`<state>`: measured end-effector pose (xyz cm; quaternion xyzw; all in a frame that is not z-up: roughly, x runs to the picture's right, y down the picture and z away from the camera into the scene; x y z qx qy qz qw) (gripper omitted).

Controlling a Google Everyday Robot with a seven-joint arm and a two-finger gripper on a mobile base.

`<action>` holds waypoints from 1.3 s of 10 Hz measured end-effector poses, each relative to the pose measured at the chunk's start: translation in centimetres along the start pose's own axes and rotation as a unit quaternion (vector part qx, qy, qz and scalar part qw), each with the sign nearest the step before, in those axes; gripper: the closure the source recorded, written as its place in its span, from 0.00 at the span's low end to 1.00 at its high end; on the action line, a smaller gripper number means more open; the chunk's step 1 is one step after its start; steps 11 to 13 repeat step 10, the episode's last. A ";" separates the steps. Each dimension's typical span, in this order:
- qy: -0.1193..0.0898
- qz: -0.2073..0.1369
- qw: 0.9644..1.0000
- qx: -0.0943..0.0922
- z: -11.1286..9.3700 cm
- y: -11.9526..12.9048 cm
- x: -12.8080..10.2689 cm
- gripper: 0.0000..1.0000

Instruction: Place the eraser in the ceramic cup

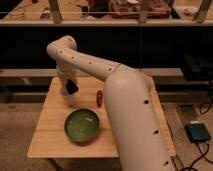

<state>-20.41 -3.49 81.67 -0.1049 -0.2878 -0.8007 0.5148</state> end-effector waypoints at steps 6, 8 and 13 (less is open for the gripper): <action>0.003 -0.015 1.000 -0.002 1.4 -0.9 -0.6 0.43; 0.005 -0.016 1.000 -0.006 1.9 -0.7 -0.1 0.43; 0.003 -0.020 1.000 0.000 2.2 -1.5 -0.1 0.43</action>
